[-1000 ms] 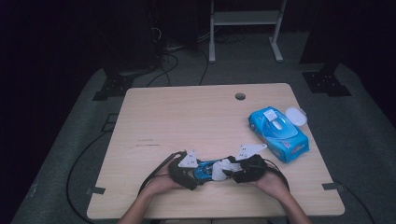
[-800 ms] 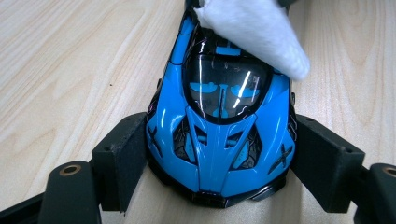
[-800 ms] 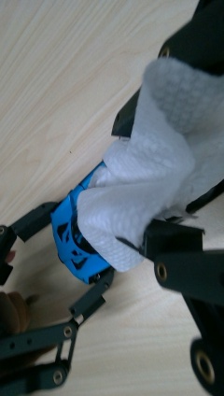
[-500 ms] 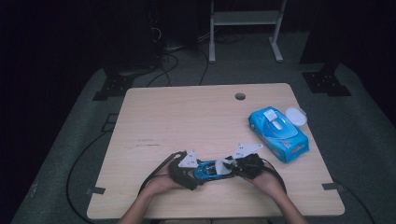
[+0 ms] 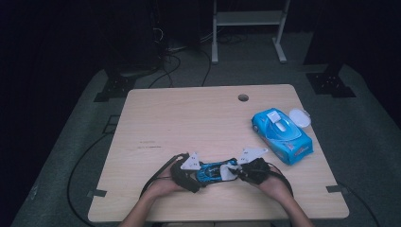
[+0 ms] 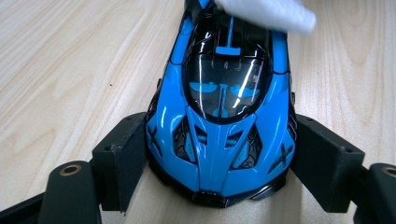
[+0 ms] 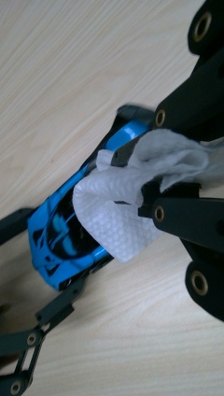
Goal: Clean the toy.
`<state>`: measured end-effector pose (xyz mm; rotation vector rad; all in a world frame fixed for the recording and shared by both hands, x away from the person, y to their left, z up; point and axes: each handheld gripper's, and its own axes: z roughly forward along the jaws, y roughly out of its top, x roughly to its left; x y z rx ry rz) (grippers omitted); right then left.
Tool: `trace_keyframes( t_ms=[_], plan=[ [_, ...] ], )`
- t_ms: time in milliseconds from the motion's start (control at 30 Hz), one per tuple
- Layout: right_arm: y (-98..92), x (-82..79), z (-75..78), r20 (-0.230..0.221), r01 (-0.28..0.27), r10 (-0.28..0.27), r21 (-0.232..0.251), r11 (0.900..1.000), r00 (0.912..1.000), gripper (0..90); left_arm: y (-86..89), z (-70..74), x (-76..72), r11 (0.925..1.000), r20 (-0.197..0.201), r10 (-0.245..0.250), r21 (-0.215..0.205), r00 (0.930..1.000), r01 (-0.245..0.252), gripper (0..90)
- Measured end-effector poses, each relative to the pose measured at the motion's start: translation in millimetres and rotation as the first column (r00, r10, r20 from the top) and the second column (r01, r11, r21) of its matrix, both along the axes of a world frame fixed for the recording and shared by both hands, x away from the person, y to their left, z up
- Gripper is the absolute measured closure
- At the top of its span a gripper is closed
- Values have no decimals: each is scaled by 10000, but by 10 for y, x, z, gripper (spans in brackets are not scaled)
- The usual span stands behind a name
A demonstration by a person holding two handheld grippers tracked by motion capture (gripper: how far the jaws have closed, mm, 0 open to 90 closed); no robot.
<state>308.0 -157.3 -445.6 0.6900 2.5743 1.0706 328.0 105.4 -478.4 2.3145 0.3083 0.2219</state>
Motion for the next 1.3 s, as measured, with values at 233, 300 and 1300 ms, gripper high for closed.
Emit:
trace_keyframes(
  t_ms=[233,300,1300],
  plan=[
    [84,-31,-26,-31,-163,164,239,9996,9999,815,-2,-1,3,10000,-24,-17,-11,10000,17,236],
    [135,-45,-27,105,-232,230,160,9996,9997,815,2,0,1,10000,-39,0,-14,10000,0,236],
    [566,-17,-28,43,-1530,1530,215,9880,9882,820,15,7,-9,10000,-12,6,46,10000,-6,250]
  ],
)
